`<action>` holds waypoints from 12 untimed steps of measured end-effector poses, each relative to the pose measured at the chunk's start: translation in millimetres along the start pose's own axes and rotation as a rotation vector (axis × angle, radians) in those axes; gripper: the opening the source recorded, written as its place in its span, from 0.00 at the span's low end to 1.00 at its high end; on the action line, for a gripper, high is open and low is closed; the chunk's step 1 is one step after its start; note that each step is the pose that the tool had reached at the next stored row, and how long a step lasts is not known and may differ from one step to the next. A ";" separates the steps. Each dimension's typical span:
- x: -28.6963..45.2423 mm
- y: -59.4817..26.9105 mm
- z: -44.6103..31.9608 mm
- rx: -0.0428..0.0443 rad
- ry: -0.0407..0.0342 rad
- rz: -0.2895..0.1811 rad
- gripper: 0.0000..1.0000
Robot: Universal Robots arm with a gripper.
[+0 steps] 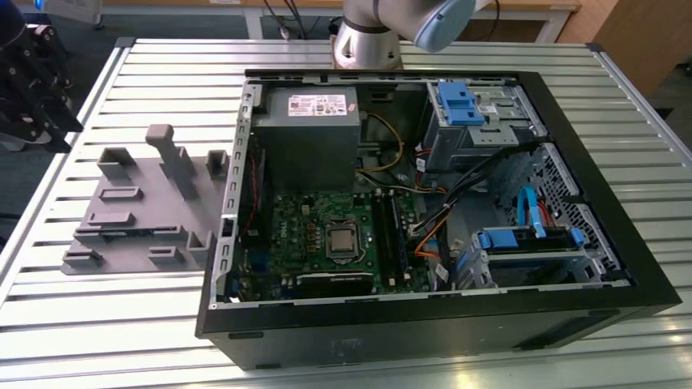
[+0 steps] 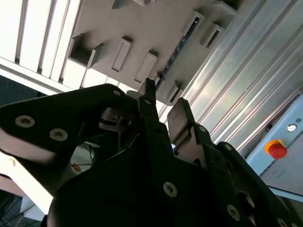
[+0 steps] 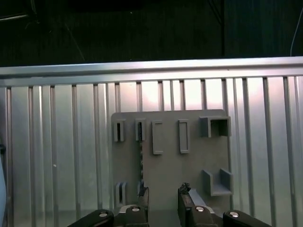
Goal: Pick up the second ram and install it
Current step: 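Pick up the second ram and move it above second insertion slot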
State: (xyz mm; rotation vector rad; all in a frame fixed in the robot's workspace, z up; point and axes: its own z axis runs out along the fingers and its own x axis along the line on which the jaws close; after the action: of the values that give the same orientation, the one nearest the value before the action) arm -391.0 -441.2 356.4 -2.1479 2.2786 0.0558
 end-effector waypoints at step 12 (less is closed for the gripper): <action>0.3 2.6 4.4 0.0025 -0.0001 0.000 0.38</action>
State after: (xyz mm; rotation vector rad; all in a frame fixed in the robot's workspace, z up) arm -393.7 -441.1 352.0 -2.1468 2.2772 0.0530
